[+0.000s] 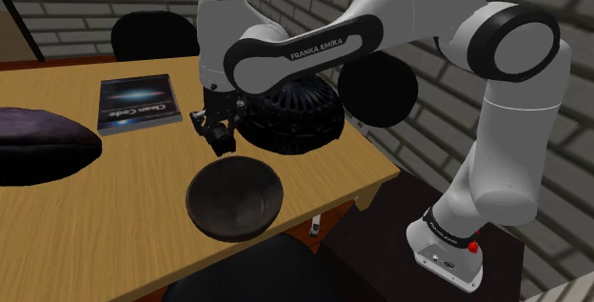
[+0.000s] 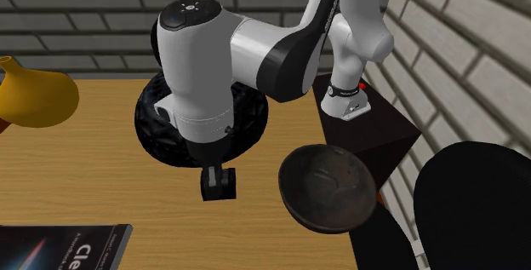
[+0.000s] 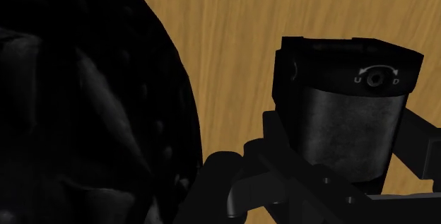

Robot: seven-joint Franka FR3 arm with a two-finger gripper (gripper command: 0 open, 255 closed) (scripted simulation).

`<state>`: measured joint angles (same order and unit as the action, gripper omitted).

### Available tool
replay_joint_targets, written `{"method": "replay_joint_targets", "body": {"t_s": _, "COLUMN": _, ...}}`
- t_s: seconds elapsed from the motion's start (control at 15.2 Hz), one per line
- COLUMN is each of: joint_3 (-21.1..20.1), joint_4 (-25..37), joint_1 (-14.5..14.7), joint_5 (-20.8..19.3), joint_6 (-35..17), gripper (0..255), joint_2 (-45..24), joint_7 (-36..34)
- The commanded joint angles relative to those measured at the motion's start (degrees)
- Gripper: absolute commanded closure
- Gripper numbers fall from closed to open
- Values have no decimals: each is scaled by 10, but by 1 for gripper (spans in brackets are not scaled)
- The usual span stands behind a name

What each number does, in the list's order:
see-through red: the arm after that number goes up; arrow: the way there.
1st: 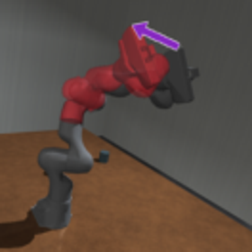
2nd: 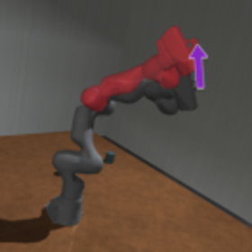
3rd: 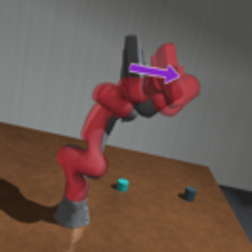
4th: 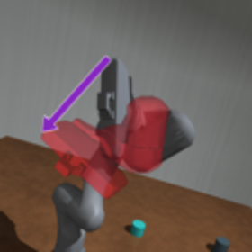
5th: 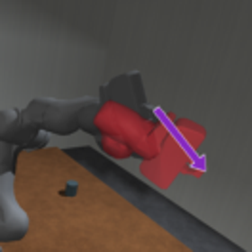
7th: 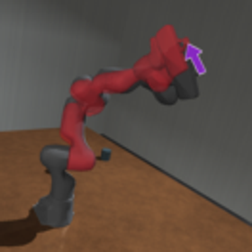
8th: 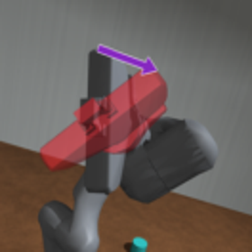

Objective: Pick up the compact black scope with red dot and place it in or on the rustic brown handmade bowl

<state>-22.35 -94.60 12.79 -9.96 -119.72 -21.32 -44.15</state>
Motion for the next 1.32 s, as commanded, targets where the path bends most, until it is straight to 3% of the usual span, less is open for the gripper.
{"method": "replay_joint_targets", "body": {"t_s": 0.0, "joint_3": -1, "joint_4": 14, "joint_1": 1, "joint_5": 1, "joint_6": 15, "gripper": 255, "joint_2": 2, "joint_7": 0}}
{"method": "replay_joint_targets", "body": {"t_s": 1.25, "joint_3": -7, "joint_4": 140, "joint_1": 7, "joint_5": 12, "joint_6": 155, "gripper": 255, "joint_2": 17, "joint_7": 11}}
